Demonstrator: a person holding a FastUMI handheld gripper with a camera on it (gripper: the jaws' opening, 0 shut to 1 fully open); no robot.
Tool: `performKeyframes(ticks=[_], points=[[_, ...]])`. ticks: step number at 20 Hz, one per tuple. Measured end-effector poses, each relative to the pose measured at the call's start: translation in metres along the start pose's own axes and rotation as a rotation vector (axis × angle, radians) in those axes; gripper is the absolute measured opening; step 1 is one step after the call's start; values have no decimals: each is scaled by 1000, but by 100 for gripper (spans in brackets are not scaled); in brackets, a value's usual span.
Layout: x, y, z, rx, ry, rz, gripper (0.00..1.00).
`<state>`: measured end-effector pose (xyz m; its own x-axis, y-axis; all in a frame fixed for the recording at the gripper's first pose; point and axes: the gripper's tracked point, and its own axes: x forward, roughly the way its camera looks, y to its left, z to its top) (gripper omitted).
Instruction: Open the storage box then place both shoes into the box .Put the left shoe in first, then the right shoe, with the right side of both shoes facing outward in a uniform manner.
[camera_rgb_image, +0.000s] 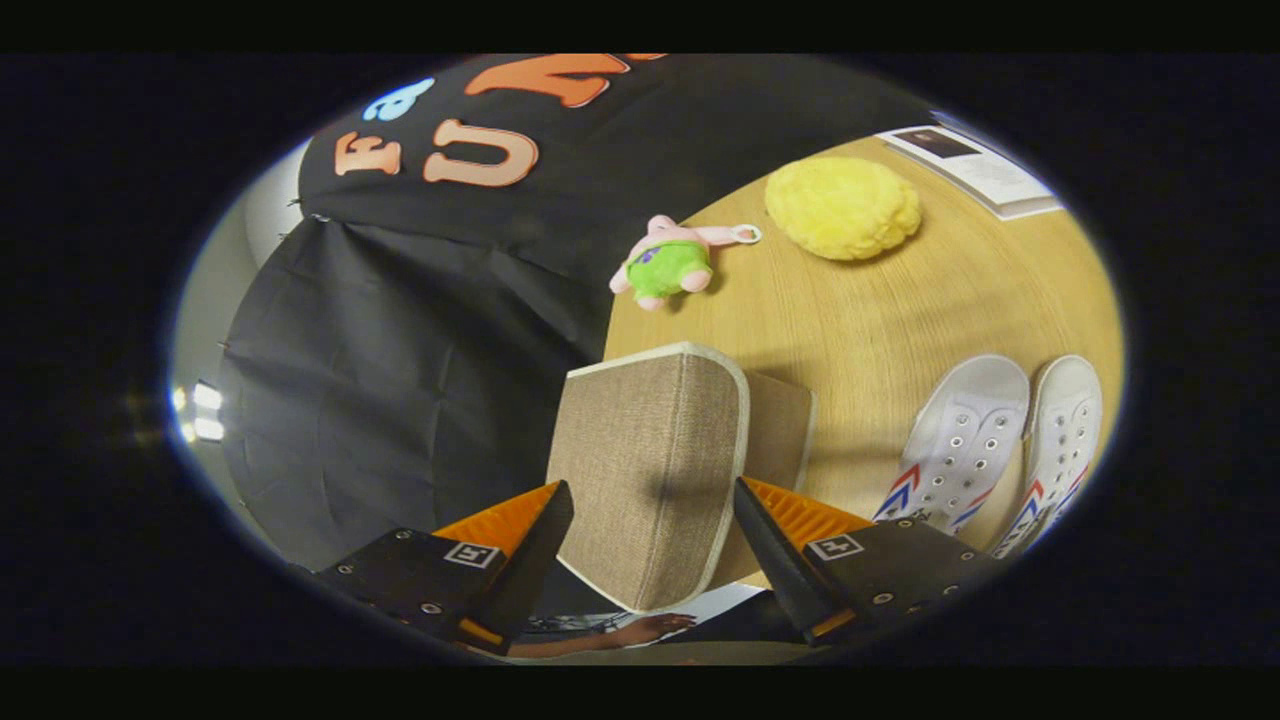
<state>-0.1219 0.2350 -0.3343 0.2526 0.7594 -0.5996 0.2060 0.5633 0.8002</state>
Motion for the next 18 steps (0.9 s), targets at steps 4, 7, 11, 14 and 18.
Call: performKeyframes(ticks=[4, 7, 11, 14, 18], points=[[22, -8, -9, 94, 4, 71, 96], [30, -9, -15, 132, 9, 93, 96], [29, 2, -24, 131, 38, 148, 96], [21, 7, -25, 156, 64, 171, 95], [3, 20, -12, 202, 38, 250, 92]])
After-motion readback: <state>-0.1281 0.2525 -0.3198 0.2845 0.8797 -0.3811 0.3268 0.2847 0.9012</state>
